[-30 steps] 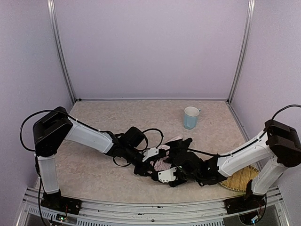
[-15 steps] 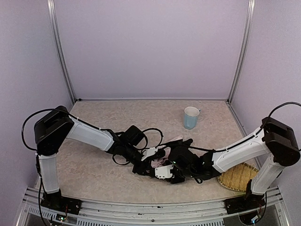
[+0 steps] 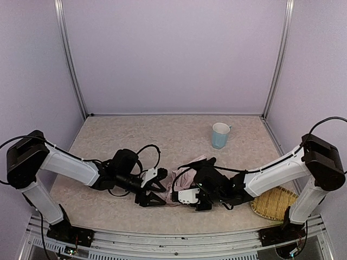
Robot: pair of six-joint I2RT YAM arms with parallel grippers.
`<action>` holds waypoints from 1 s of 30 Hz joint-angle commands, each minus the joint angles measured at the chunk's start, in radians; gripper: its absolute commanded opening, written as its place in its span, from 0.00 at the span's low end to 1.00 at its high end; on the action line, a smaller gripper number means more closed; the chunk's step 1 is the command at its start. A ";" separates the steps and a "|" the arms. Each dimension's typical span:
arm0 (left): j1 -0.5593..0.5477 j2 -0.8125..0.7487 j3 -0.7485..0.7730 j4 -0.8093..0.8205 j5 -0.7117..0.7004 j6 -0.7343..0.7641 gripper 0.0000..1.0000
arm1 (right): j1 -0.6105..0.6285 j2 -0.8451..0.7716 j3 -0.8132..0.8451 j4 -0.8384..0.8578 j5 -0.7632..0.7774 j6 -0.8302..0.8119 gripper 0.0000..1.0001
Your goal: Put away the umbrella
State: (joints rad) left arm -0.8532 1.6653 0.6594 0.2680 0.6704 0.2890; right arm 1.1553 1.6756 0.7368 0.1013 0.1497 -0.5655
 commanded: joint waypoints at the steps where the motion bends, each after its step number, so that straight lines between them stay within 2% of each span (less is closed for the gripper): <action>1: 0.009 -0.098 -0.088 0.219 -0.069 -0.041 0.64 | -0.020 0.000 -0.010 -0.113 -0.064 0.057 0.19; 4: 0.015 -0.128 -0.117 0.228 -0.105 -0.045 0.63 | -0.044 -0.040 -0.008 -0.100 -0.126 0.084 0.16; 8: 0.019 -0.159 -0.155 0.255 -0.142 -0.052 0.63 | -0.103 -0.086 0.013 -0.131 -0.312 0.131 0.14; 11: 0.017 -0.164 -0.173 0.265 -0.179 -0.057 0.62 | -0.130 -0.095 0.030 -0.162 -0.387 0.160 0.11; 20: -0.004 -0.111 -0.209 0.338 -0.180 -0.073 0.63 | -0.227 -0.235 -0.020 -0.062 -0.497 0.264 0.06; 27: -0.041 0.026 -0.128 0.365 -0.263 -0.059 0.63 | -0.266 -0.283 -0.048 -0.021 -0.532 0.286 0.05; 30: -0.053 0.069 -0.092 0.347 -0.264 -0.058 0.57 | -0.278 -0.285 -0.053 -0.013 -0.534 0.298 0.05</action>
State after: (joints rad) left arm -0.8921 1.6894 0.5087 0.5907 0.4385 0.2245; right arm 0.8928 1.4124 0.6971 0.0383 -0.3347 -0.3069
